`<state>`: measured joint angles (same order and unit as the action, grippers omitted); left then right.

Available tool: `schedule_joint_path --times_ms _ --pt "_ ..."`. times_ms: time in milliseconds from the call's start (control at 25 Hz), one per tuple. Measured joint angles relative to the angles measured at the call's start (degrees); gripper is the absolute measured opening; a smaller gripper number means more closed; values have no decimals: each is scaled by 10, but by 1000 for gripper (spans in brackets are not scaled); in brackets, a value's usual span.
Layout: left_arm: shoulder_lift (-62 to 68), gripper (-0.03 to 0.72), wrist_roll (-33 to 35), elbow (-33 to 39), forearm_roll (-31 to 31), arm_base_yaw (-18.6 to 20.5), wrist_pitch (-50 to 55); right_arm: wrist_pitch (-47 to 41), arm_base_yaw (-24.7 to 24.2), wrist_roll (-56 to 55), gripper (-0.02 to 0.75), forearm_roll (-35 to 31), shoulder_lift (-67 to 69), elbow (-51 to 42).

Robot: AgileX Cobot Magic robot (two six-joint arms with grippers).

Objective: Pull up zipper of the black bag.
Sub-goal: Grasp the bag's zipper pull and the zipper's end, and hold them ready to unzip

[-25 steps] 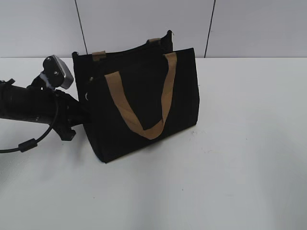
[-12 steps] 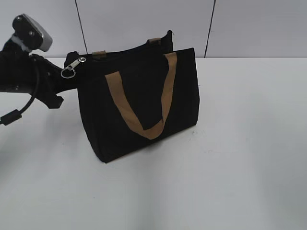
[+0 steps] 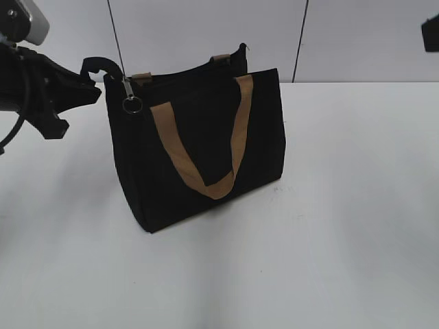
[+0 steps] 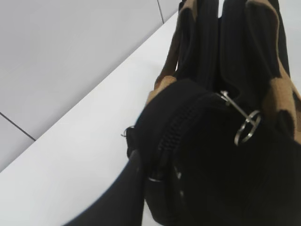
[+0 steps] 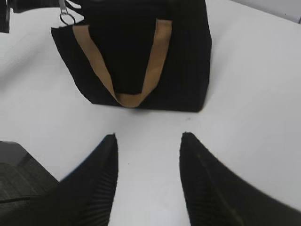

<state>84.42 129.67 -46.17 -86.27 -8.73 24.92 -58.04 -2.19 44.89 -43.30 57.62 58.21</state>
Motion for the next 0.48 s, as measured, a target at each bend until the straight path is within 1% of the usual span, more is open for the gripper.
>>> schedule_joint_path --times_ms 80,120,200,320,480 --pt "-9 72 -3 0 4 0 0 2 10 9 340 -9 35 30" --pt "-13 72 -6 0 5 0 0 3 23 12 340 -10 52 49" --pt "-24 72 -23 1 6 0 1 12 62 13 340 -9 84 87" --pt "-41 72 -70 2 19 0 1 41 142 16 340 5 138 142" --pt "-58 72 -149 2 89 0 13 67 222 31 340 38 226 209"
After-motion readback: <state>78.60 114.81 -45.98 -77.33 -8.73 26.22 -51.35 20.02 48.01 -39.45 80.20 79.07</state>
